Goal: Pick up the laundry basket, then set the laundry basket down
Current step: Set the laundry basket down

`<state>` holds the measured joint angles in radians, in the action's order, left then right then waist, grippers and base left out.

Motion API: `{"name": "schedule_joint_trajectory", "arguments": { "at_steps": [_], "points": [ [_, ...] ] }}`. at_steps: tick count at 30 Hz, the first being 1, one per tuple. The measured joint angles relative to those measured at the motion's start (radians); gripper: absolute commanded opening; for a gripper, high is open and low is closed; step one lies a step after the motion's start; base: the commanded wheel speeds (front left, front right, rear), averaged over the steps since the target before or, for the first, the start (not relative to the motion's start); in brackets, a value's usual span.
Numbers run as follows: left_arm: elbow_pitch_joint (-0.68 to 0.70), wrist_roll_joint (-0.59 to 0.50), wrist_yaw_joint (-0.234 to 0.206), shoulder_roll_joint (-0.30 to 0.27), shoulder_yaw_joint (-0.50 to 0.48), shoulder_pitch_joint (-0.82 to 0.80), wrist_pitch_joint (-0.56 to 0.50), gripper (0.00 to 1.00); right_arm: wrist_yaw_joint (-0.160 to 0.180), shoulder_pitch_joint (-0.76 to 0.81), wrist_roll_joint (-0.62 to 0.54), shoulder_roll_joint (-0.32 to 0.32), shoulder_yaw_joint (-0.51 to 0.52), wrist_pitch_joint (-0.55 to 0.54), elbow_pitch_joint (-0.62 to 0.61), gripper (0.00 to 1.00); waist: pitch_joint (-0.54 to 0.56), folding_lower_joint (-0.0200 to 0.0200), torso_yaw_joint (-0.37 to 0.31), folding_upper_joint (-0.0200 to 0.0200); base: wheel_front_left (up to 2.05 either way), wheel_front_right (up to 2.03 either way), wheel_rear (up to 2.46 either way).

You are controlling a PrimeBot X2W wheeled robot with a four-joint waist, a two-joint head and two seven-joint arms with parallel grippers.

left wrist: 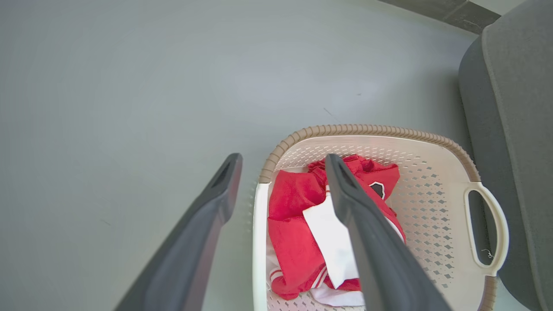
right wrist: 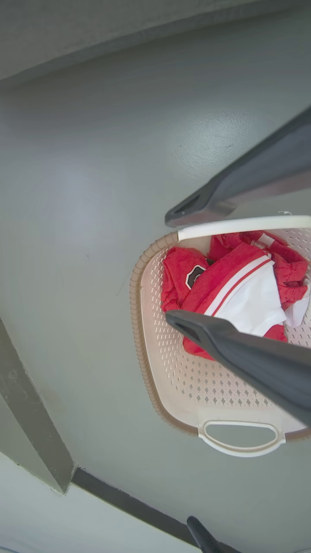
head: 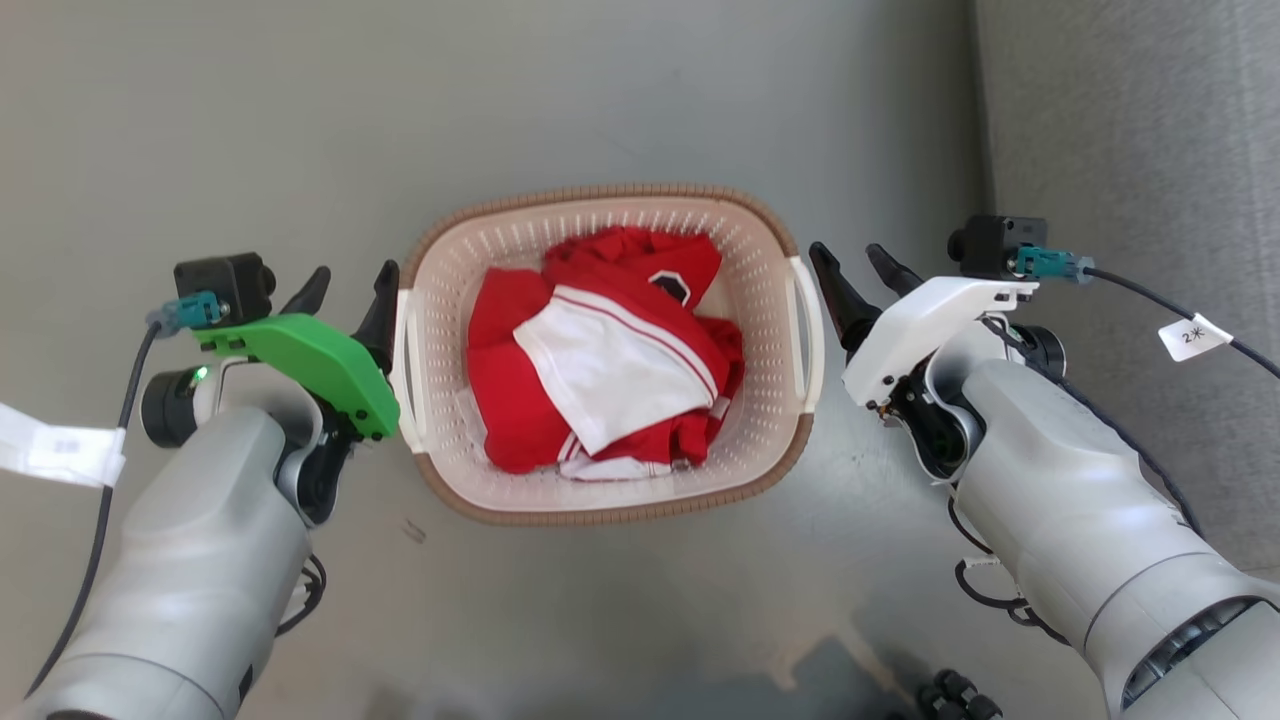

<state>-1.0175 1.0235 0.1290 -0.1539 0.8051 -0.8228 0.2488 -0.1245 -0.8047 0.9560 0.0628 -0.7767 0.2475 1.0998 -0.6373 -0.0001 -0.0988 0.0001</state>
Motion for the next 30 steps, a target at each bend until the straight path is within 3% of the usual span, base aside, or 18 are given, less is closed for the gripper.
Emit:
{"name": "schedule_joint_trajectory", "arguments": {
  "at_steps": [15, 30],
  "points": [
    [0.099, -0.120, 0.000, -0.024, -0.129, 0.124, 0.000, 1.00, 0.000, 0.063, -0.114, 0.058, 0.098, 0.000, -0.130, 1.00, 0.214, 0.0000, -0.008, 0.0000, 0.00, 0.00, 0.00],
    [0.262, -0.243, -0.025, -0.022, -0.282, 0.286, 0.000, 1.00, 0.004, 0.239, -0.221, 0.112, 0.227, 0.002, -0.272, 1.00, 0.430, -0.0001, 0.008, 0.0000, 0.00, 0.00, 0.00]
  ]
}}
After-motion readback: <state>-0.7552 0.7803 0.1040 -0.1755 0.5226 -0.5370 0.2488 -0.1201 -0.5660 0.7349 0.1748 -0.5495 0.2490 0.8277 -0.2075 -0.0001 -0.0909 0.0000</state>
